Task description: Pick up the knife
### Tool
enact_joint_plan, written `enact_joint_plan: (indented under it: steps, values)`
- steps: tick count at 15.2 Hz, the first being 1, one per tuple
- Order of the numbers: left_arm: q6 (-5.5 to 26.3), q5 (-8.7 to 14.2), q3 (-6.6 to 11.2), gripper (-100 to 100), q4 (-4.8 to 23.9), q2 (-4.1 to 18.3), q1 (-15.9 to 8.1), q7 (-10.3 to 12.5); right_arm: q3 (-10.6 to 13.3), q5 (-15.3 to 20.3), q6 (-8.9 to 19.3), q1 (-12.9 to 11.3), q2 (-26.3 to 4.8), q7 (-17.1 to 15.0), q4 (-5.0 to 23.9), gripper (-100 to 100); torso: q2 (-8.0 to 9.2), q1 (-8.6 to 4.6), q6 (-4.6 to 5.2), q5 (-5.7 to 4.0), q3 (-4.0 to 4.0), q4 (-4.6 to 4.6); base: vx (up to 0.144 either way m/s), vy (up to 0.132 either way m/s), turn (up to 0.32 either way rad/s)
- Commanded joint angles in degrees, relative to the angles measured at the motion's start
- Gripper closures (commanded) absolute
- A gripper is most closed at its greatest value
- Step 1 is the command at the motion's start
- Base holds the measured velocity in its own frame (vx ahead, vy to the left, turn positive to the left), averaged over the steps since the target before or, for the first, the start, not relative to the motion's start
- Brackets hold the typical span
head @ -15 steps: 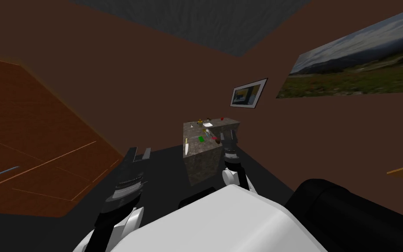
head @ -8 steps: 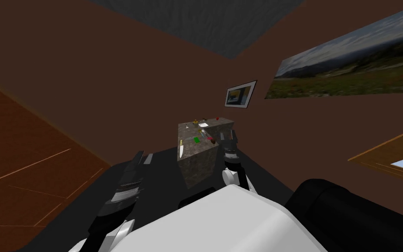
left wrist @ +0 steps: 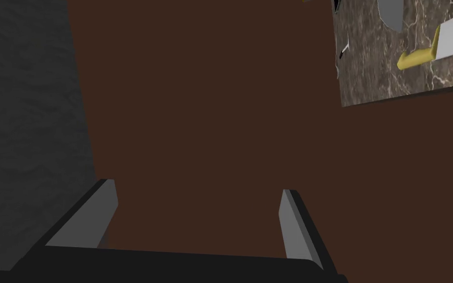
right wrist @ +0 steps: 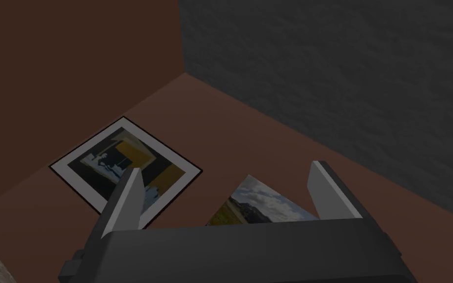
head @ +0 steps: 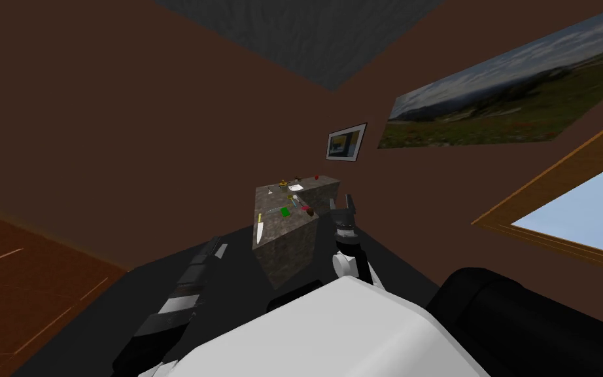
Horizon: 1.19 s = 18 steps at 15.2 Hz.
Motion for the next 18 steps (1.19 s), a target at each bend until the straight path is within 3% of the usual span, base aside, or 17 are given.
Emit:
enact_joint_plan:
  steps: [1,5,7,8,9,10,17,18]
  values:
    - [2.7,0.6,0.26,-100,1.6,2.9,1.2,0.6,0.0,0.0,0.0,0.0,0.0,0.0,0.0,0,0.0,0.0,0.0,0.0,0.0,0.0,0.041,-0.079,-0.23]
    - [6.2,1.4,0.54,-100,3.5,7.7,3.5,1.4,0.0,0.0,0.0,0.0,0.0,0.0,0.0,0,0.0,-0.03,0.01,-0.01,0.0,0.0,0.036,-0.07,-0.229]
    - [6.7,1.4,0.54,-100,3.5,8.3,3.5,1.4,0.0,0.0,0.0,0.0,0.0,0.0,0.0,0,-0.03,-0.05,0.01,-0.02,-0.02,-0.01,0.033,-0.053,-0.117]
    - [8.8,1.9,0.7,-100,4.6,10.5,4.7,1.8,0.0,0.0,0.0,0.0,0.0,0.0,0.0,0,0.01,0.01,-0.02,0.0,0.0,0.0,0.026,-0.048,-0.181]
    - [8.8,1.9,0.7,-100,4.6,10.7,4.7,1.8,0.0,0.0,0.0,0.0,0.0,0.0,0.0,0,0.03,0.02,0.02,0.0,0.01,0.01,0.026,-0.05,-0.206]
    - [10.6,2.3,0.87,-100,5.6,12.7,5.9,2.3,0.0,0.0,0.0,0.0,0.0,0.0,0.0,0,0.04,0.02,0.01,0.01,0.02,0.01,0.032,-0.071,-0.26]
    - [17.3,3.6,1.43,-100,8.8,20.4,9.6,3.6,0.0,0.0,0.0,0.0,0.0,0.0,0.0,0,-0.05,-0.06,0.03,-0.01,-0.03,-0.01,0.052,-0.062,-0.247]
    - [19.5,4.1,1.62,-100,9.9,21.9,10.8,4.0,0.0,0.0,0.0,0.0,0.0,0.0,0.0,0,-0.05,-0.07,0.01,-0.02,-0.03,-0.01,0.054,-0.073,-0.305]
